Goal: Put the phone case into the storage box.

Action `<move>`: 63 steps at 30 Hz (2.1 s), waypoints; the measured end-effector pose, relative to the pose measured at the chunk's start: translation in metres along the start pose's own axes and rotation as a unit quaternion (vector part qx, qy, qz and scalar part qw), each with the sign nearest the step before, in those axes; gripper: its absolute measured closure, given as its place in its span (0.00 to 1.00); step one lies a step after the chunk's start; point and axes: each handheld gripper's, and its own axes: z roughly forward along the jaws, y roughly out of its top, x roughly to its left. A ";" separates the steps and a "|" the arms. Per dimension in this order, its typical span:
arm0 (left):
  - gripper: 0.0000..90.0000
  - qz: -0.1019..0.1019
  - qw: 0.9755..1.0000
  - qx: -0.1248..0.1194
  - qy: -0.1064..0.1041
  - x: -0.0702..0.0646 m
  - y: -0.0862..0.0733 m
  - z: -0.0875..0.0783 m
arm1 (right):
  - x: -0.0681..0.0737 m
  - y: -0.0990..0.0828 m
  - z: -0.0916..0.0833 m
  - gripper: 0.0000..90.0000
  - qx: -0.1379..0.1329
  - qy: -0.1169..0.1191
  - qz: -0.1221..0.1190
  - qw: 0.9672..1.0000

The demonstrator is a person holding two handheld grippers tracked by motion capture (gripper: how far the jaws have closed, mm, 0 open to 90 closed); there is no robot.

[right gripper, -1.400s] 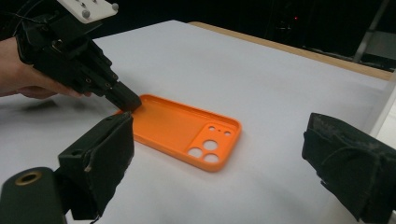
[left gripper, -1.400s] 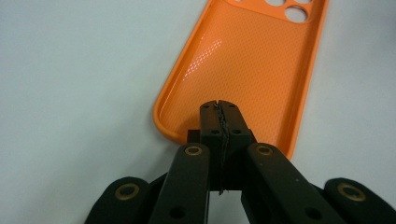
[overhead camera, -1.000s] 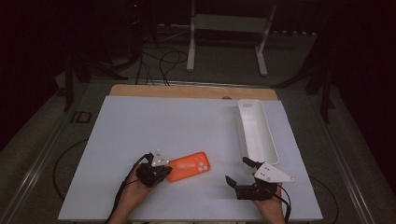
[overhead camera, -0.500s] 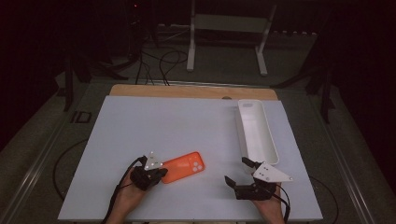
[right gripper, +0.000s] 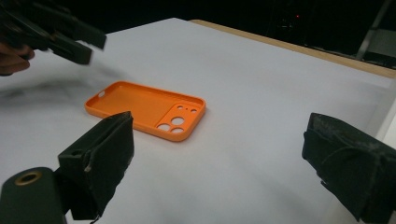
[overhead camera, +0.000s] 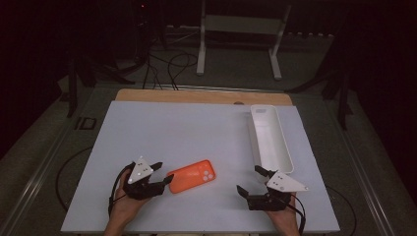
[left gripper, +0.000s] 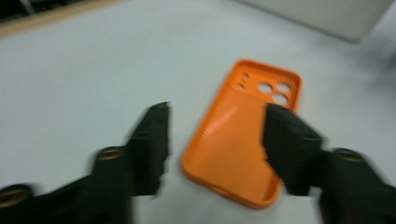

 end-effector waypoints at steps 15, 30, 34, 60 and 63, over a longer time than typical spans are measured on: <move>0.03 -0.030 0.995 -0.083 0.050 0.034 -0.016 -0.056 | -0.003 0.000 -0.003 0.10 -0.008 -0.005 0.003 1.000; 0.00 -0.026 0.995 -0.080 0.061 0.042 -0.025 -0.069 | -0.007 0.001 -0.003 0.10 -0.013 -0.007 -0.006 1.000; 0.00 -0.025 0.995 -0.075 0.057 0.042 -0.023 -0.068 | -0.006 0.002 -0.004 0.10 -0.014 -0.007 -0.005 1.000; 0.00 0.026 0.999 -0.013 0.012 0.035 0.007 -0.036 | -0.010 0.002 -0.005 0.10 -0.012 -0.007 -0.003 1.000; 0.00 0.033 0.999 -0.006 0.006 0.032 0.012 -0.030 | -0.010 0.002 -0.006 0.10 -0.015 -0.010 -0.002 1.000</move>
